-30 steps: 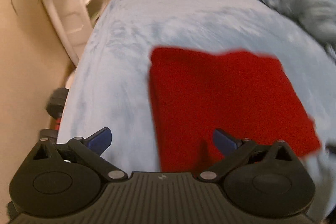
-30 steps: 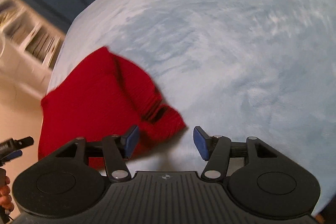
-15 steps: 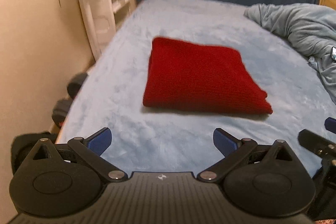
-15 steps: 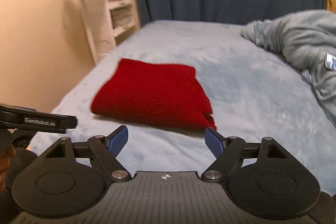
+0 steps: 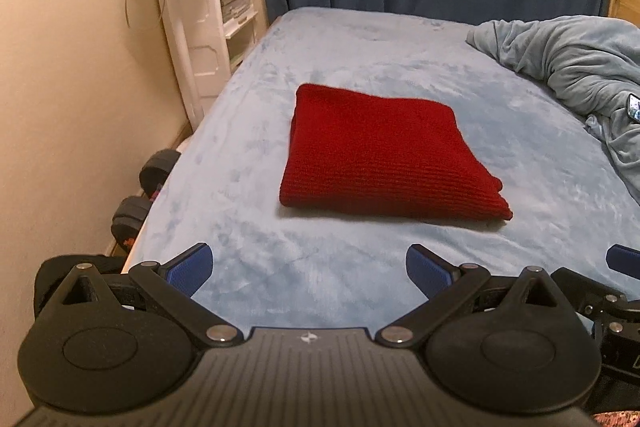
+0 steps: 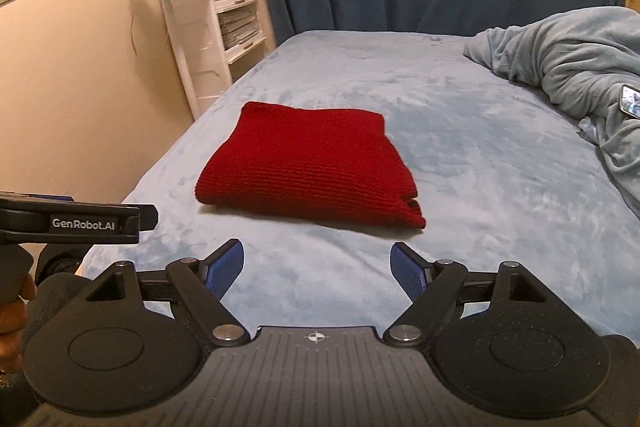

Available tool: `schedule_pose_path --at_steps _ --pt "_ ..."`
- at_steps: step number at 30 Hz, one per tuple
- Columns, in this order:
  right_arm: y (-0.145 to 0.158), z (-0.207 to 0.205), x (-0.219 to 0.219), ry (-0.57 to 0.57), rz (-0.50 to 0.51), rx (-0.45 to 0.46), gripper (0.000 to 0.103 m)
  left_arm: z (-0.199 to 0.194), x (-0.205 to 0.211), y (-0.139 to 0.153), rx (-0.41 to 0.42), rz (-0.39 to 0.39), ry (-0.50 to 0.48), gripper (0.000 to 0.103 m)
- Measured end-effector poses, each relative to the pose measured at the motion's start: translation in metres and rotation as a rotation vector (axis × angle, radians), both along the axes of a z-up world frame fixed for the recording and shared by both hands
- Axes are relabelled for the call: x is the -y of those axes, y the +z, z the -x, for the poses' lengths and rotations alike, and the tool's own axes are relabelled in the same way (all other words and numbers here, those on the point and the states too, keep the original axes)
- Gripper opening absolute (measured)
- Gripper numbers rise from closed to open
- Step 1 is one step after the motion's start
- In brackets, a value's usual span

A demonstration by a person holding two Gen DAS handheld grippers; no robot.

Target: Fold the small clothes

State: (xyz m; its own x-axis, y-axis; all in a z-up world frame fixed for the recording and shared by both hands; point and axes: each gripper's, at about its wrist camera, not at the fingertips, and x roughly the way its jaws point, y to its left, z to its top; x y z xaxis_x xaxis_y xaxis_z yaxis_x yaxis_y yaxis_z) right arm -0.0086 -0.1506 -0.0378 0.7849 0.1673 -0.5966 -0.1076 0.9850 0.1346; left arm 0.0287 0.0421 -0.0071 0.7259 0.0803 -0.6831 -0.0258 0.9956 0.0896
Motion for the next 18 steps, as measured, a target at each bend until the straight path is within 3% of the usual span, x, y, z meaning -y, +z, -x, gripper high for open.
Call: schedule_pose_path --at_steps 18 --pt "-0.0025 -0.0013 0.0002 -0.005 0.004 -0.019 0.082 -0.0020 0.0000 0.0020 -0.002 -0.006 0.000 0.103"
